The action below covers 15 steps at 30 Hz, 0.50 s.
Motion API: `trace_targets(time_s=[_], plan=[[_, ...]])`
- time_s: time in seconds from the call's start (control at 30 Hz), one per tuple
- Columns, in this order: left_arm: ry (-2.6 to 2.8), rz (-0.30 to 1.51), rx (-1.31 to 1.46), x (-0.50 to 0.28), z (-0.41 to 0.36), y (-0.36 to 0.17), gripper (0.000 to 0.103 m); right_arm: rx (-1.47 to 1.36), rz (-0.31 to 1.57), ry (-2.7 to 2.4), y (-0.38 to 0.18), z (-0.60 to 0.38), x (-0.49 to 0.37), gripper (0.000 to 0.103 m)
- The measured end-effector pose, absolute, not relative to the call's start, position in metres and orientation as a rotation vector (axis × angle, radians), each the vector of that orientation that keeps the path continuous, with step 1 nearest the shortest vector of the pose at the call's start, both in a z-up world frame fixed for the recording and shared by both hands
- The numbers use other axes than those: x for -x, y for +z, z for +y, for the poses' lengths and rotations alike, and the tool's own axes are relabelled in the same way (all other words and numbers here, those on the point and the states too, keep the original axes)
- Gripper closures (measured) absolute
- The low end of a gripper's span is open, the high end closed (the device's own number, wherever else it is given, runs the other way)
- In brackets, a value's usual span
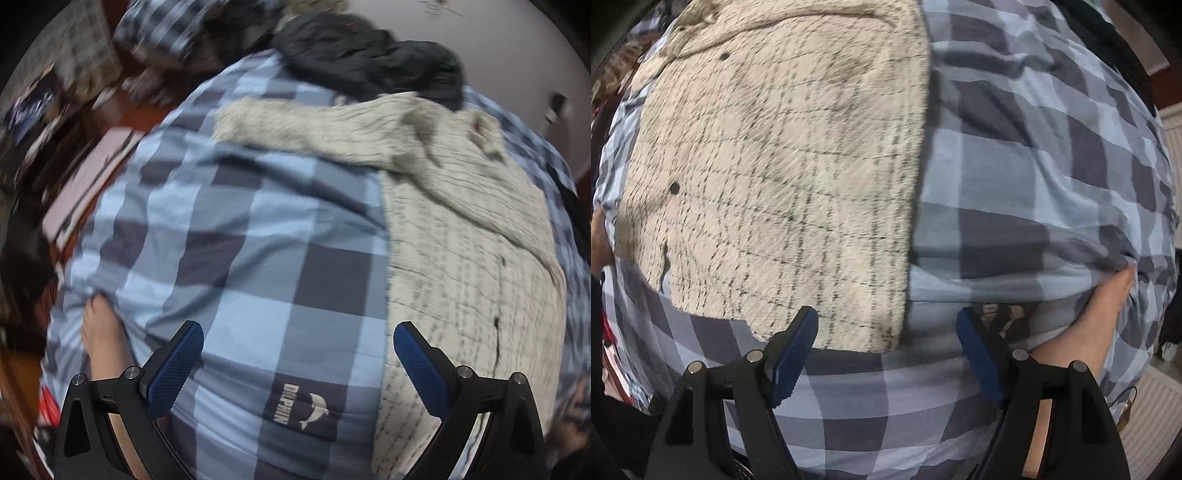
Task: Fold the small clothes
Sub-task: 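Move the left gripper to the other sleeve cuff and grasp it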
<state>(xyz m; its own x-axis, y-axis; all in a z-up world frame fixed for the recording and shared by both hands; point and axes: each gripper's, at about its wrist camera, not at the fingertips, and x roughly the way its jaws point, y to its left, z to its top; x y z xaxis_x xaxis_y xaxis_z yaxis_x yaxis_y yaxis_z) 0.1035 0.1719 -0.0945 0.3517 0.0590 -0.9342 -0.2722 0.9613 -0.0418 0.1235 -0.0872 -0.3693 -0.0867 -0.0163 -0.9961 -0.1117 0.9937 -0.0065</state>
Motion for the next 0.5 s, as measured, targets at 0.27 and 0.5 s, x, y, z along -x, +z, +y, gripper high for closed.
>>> trace_targets(time_s=[0.27,0.5], plan=[[0.268,1.188,0.143,-0.096,0.170,-0.087,0.000,0.190,1.641,0.154,-0.359,-0.034,-0.097,0.029],[0.240,1.139,0.039,-0.072,0.149,-0.052,0.000,0.191,1.603,0.110,-0.321,-0.081,-0.071,0.029]])
